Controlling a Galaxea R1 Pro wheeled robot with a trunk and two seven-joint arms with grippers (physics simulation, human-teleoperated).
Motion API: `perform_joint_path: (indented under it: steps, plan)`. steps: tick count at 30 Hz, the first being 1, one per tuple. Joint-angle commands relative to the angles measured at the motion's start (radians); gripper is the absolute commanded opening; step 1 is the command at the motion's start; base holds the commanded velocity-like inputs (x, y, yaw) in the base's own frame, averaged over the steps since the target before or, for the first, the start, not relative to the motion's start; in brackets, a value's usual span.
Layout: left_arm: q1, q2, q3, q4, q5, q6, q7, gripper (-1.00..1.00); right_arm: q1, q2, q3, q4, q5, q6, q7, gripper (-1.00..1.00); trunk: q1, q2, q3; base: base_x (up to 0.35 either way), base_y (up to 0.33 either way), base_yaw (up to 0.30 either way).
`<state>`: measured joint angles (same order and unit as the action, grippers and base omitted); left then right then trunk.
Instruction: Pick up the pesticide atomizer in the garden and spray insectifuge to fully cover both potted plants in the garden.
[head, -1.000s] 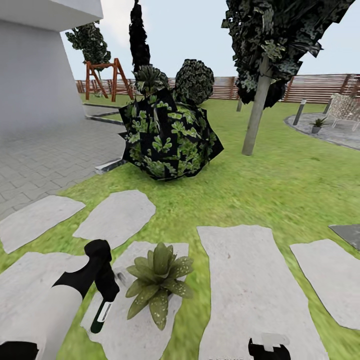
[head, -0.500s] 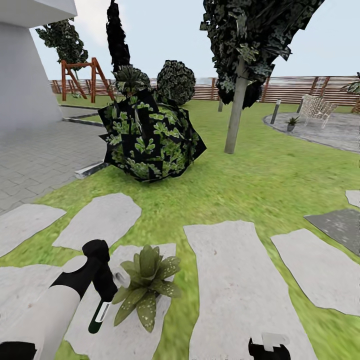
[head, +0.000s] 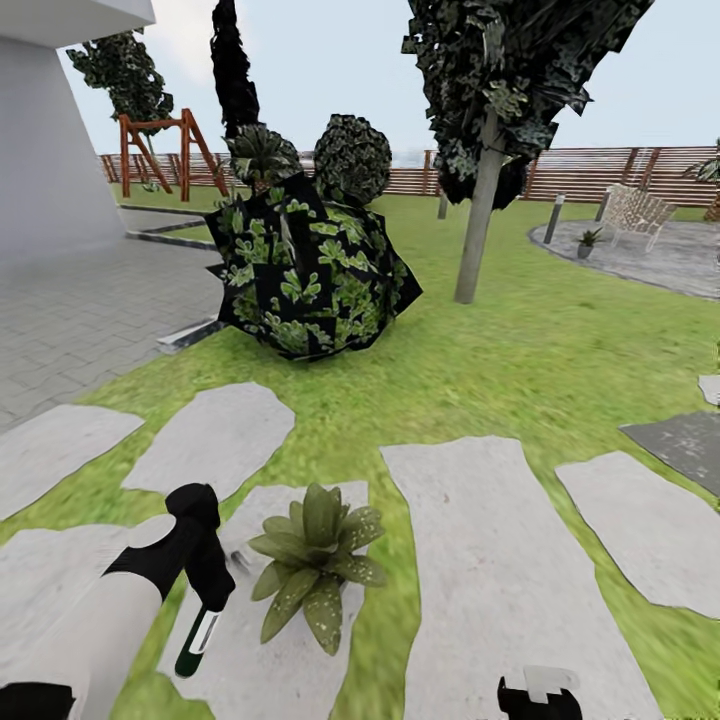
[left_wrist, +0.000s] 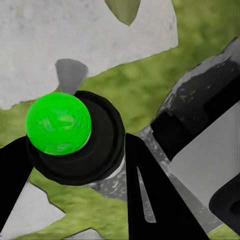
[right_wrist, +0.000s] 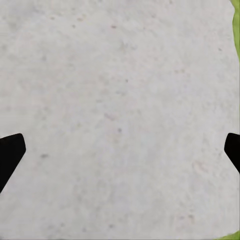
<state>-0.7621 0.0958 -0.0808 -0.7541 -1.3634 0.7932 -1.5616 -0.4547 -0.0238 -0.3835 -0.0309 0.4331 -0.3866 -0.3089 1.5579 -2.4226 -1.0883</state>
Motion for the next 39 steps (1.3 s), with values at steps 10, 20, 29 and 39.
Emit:
perform_joint_path:
  steps: [10,20,29,39]
  plan:
    - [0.033,-0.012,0.0,-0.001,0.008,0.011,-0.009,-1.0,-0.001,0.002,-0.006,0.002,0.012,-0.003,-0.004,1.0,0.0,0.0,-0.001,0.006,0.006,-0.11]
    - [0.035,-0.014,0.056,-0.007,0.007,0.009,-0.009,-1.0,-0.001,0.002,-0.006,0.002,0.012,-0.003,-0.005,1.0,0.0,0.0,-0.001,-0.083,0.065,0.0]
    - [0.067,-0.018,0.059,-0.002,0.01,0.011,-0.009,-1.0,-0.001,0.001,-0.007,0.002,0.012,-0.003,-0.004,1.0,0.0,0.0,-0.001,-0.038,0.223,-0.094]
    - [0.132,-0.01,0.062,-0.003,0.039,0.009,0.029,-1.0,-0.001,0.001,-0.006,0.002,0.012,-0.003,-0.006,1.0,0.0,0.0,-0.001,0.0,0.004,-0.091]
